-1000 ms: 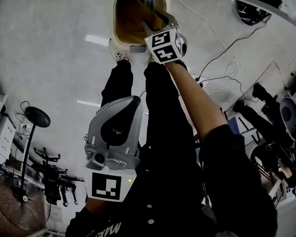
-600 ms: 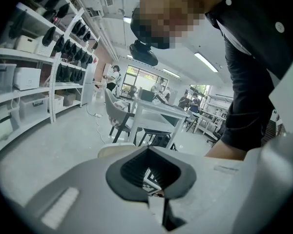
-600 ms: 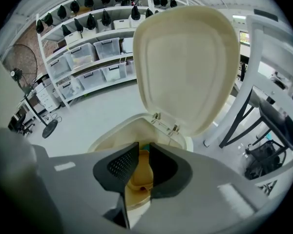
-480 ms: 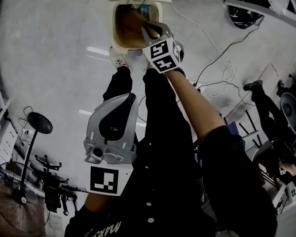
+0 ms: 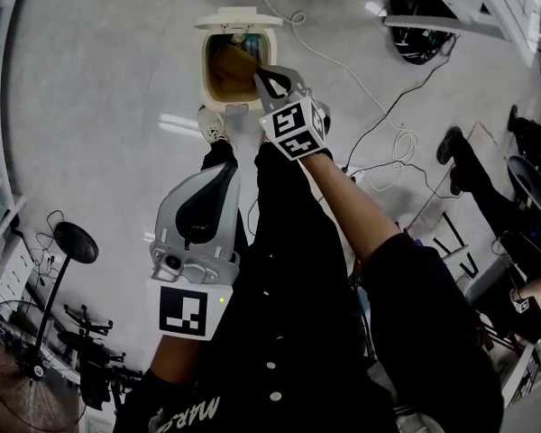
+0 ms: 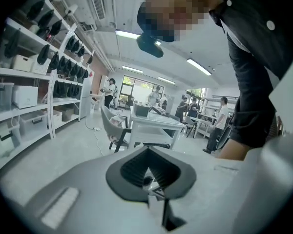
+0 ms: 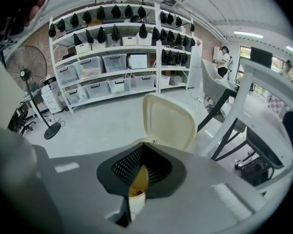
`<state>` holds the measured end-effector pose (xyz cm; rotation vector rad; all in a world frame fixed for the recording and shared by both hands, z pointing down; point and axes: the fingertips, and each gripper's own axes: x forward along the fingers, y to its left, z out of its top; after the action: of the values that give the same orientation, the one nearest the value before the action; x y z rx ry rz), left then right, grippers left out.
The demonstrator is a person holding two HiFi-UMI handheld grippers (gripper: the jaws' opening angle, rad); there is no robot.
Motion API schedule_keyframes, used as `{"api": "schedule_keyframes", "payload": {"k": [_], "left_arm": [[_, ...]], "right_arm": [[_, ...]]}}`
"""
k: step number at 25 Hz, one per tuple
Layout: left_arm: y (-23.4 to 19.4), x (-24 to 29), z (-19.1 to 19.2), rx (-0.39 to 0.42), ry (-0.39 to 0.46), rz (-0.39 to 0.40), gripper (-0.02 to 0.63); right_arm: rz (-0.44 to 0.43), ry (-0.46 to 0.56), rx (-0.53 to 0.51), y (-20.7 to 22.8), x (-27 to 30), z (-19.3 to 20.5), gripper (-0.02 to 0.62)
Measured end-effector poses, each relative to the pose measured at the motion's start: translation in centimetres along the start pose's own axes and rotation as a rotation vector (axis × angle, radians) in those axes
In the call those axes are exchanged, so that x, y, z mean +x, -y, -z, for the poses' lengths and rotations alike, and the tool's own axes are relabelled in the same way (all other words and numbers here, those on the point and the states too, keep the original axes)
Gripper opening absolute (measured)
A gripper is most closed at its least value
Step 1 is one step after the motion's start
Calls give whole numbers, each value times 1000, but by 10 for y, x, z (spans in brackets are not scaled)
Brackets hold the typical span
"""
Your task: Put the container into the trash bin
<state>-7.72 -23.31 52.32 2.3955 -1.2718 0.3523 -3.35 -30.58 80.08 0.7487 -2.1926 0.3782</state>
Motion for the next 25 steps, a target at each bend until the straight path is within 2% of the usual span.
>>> {"api": "schedule_keyframes", "payload": {"k": [7,14,18,25], "left_arm": [[-1,-17,-29,31,33,-27,2],[-2,-39,-63,-44,104,-79,2],[-1,-52,-76,-13,121,-82,2],[-22,-64,-113,63,167,-126,2]], "right_arm": [[-6,97,-28,-3,-66,-62,25],[-17,199,-58,-8,-139,-123,25],[-14,272,-61,-9,-181,-158,25],[26,405,-9,2,-253,-209,25]]}}
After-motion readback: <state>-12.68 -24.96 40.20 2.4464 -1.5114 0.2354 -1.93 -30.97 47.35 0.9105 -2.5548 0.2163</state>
